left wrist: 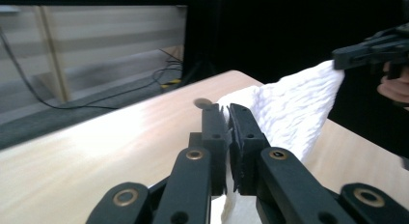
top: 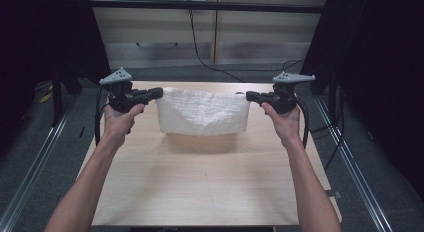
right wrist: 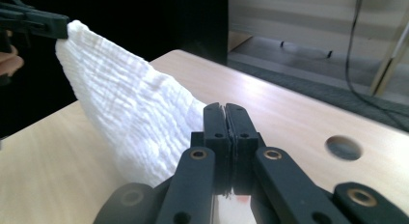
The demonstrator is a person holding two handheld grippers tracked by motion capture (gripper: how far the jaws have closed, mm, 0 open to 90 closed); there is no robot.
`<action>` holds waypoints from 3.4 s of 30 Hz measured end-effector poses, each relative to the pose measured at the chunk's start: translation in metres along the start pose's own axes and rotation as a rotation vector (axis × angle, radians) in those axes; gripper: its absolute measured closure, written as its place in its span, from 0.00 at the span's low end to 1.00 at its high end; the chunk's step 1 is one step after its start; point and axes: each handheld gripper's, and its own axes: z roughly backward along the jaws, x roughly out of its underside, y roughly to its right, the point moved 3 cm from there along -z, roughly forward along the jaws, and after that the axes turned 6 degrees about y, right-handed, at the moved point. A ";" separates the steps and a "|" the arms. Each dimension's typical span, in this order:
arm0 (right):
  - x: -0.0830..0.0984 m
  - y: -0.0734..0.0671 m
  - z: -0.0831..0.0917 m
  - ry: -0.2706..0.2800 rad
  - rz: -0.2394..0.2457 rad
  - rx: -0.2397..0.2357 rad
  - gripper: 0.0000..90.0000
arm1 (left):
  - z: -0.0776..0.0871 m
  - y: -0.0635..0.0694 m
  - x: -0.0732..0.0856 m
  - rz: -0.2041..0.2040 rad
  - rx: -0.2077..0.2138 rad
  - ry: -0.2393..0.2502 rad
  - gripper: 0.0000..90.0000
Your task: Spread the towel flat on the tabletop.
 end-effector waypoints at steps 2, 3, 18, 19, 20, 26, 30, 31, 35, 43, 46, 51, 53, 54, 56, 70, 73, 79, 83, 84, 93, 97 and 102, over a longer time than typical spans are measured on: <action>0.011 -0.004 0.003 -0.002 -0.011 -0.016 0.99 | 0.004 0.004 0.008 0.001 0.013 -0.007 0.96; 0.016 -0.006 0.005 -0.007 -0.013 -0.016 0.99 | 0.006 0.006 0.012 0.008 0.021 -0.005 0.96; 0.077 -0.043 0.043 -0.067 -0.009 -0.079 0.99 | 0.052 0.034 0.090 0.033 0.045 -0.040 0.96; 0.084 -0.046 0.044 -0.074 -0.015 -0.087 0.99 | 0.054 0.035 0.097 0.037 0.049 -0.048 0.96; 0.092 -0.049 0.044 -0.091 -0.019 -0.090 0.99 | 0.056 0.036 0.104 0.040 0.048 -0.061 0.96; 0.132 -0.063 0.046 -0.161 -0.028 -0.107 0.98 | 0.067 0.046 0.132 0.012 0.060 -0.151 0.95; 0.146 -0.066 0.051 -0.168 -0.038 -0.102 0.98 | 0.075 0.053 0.147 0.003 0.074 -0.185 0.95; 0.148 -0.068 0.052 -0.176 -0.035 -0.102 0.98 | 0.076 0.057 0.152 -0.004 0.078 -0.201 0.95; 0.156 -0.074 0.056 -0.201 -0.023 -0.108 0.98 | 0.079 0.064 0.167 -0.022 0.096 -0.250 0.95; 0.179 -0.079 0.066 -0.242 -0.058 -0.122 0.96 | 0.084 0.075 0.182 -0.034 0.108 -0.305 0.92; 0.182 -0.082 0.072 -0.248 -0.065 -0.125 0.94 | 0.087 0.076 0.180 -0.030 0.112 -0.281 0.91; 0.184 -0.087 0.080 -0.247 -0.066 -0.135 0.89 | 0.085 0.070 0.177 -0.014 0.096 -0.270 0.90; 0.182 -0.089 0.083 -0.237 -0.065 -0.132 0.86 | 0.084 0.068 0.174 -0.017 0.088 -0.264 0.88; 0.181 -0.089 0.083 -0.232 -0.064 -0.131 0.86 | 0.083 0.066 0.172 -0.014 0.084 -0.259 0.88; 0.177 -0.086 0.081 -0.226 -0.059 -0.127 0.86 | 0.078 0.063 0.168 -0.012 0.077 -0.256 0.87; 0.144 -0.045 0.006 -0.210 -0.027 -0.090 0.84 | 0.013 0.028 0.162 0.035 0.013 -0.316 0.84; 0.149 -0.040 -0.014 -0.249 -0.020 -0.086 0.84 | 0.003 0.030 0.170 0.017 0.021 -0.355 0.82; 0.166 -0.034 -0.037 -0.329 -0.012 -0.061 0.83 | -0.008 0.032 0.180 0.010 0.028 -0.389 0.80; 0.174 -0.033 -0.038 -0.368 -0.005 -0.049 0.83 | -0.010 0.027 0.186 0.017 0.023 -0.396 0.81; 0.175 -0.033 -0.038 -0.377 0.004 -0.042 0.83 | -0.009 0.027 0.186 0.013 0.015 -0.400 0.81; 0.181 -0.040 -0.023 -0.405 0.024 -0.061 0.81 | -0.007 0.029 0.188 -0.027 -0.004 -0.391 0.81; 0.183 -0.042 -0.016 -0.400 0.019 -0.067 0.82 | -0.008 0.028 0.188 -0.017 0.003 -0.381 0.81; 0.186 -0.050 -0.007 -0.414 0.031 -0.070 0.81 | -0.008 0.031 0.190 -0.018 0.015 -0.374 0.81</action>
